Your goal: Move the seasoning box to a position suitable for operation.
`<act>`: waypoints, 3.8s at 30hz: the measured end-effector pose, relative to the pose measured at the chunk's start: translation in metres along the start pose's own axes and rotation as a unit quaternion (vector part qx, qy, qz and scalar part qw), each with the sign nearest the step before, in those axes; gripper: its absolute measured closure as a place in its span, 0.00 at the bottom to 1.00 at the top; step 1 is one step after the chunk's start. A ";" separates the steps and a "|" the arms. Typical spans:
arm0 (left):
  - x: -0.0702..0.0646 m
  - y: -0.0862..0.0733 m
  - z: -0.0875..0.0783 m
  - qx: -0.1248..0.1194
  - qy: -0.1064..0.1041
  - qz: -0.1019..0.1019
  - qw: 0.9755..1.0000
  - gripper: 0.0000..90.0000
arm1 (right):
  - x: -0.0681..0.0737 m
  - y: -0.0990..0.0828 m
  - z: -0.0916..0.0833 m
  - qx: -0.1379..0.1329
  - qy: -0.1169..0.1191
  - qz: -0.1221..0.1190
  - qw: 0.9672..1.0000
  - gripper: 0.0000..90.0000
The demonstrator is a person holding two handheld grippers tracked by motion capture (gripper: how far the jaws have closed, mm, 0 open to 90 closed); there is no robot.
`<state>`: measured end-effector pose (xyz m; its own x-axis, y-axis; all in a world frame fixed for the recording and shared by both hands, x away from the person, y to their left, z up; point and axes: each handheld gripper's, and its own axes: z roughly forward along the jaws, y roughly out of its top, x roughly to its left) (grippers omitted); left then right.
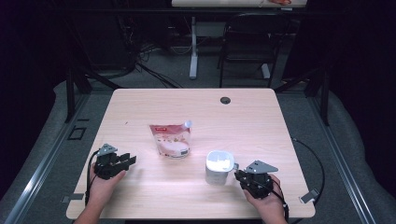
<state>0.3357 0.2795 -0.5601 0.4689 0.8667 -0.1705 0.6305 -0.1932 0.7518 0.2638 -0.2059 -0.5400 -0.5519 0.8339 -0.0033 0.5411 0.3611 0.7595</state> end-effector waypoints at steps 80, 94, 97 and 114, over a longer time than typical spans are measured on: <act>0.004 0.000 -0.002 0.002 -0.002 -0.003 1.000 0.61 | -0.010 0.074 -0.020 0.007 0.020 0.044 0.999 0.74; 0.004 0.000 -0.003 0.004 -0.002 -0.002 1.000 0.61 | -0.013 0.071 -0.021 0.004 0.035 0.051 0.998 0.80; 0.004 0.000 -0.002 0.003 -0.001 -0.001 1.000 0.61 | -0.014 0.071 -0.021 0.003 0.035 0.052 0.998 0.82; 0.005 0.000 -0.002 0.004 -0.001 -0.002 1.000 0.61 | -0.011 0.071 -0.020 -0.001 0.041 0.056 0.998 0.84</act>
<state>0.3366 0.2844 -0.5593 0.4675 0.8666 -0.1744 0.6371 -0.1935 0.7461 0.2953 -0.1976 -0.4734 -0.5381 0.8321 0.1342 0.6013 0.2674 0.7529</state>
